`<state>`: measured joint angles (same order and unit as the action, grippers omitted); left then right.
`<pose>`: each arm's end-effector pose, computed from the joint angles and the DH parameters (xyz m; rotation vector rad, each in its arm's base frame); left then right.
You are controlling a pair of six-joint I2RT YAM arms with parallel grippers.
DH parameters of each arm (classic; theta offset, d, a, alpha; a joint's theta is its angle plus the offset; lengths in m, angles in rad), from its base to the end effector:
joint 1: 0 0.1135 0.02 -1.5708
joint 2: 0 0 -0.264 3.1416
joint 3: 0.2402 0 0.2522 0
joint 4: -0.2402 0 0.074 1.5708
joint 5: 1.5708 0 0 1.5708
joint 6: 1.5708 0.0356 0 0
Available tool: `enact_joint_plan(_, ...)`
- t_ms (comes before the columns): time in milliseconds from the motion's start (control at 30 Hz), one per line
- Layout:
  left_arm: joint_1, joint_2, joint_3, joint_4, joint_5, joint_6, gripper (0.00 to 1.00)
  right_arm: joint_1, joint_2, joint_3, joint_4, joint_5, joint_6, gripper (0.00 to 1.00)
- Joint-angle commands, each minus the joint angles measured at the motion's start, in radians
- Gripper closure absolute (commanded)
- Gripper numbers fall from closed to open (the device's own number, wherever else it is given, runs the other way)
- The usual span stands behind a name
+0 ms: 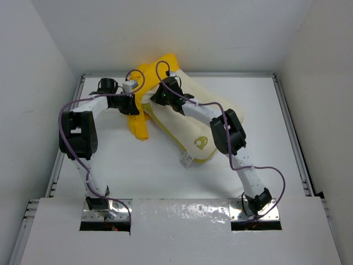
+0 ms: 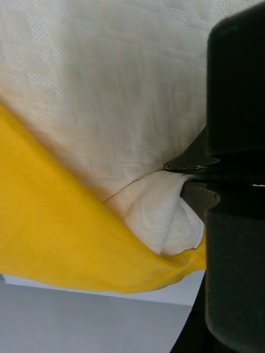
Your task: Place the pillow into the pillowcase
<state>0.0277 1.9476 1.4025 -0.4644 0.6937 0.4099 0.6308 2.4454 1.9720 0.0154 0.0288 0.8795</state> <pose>0.4121 -0.0114 0.1975 0.6923 2.2791 -0.6877 0.4579 0.3331 0.1761 0.2865 2.1360 0.8960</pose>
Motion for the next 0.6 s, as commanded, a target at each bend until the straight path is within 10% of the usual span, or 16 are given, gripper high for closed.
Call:
enact_joint_plan(0, -0.006, -0.009, 0.012, -0.017, 0.077, 0.012, 1.0, 0.001, -0.063, 0.034, 0.17, 0.055, 0.122, 1.0)
enact_joint_plan(233, -0.086, 0.001, 0.145, -0.73, 0.337, 0.843, 1.0, 0.001, 0.0, 0.088, 0.169, 0.07, 0.136, 1.0)
enact_joint_plan(333, -0.057, 0.004, 0.121, -0.836, 0.391, 0.941, 1.0, 0.003, 0.0, 0.082, 0.178, -0.018, 0.047, 0.98)
enact_joint_plan(467, 0.107, 0.025, 0.249, -0.853, 0.418, 0.874, 0.38, -0.006, -0.098, 0.035, -0.052, -0.151, -0.269, 0.2)
enact_joint_plan(567, 0.144, 0.017, 0.396, -0.85, 0.386, 0.876, 0.0, -0.034, -0.277, -0.112, -0.103, -0.176, -0.414, 0.01)
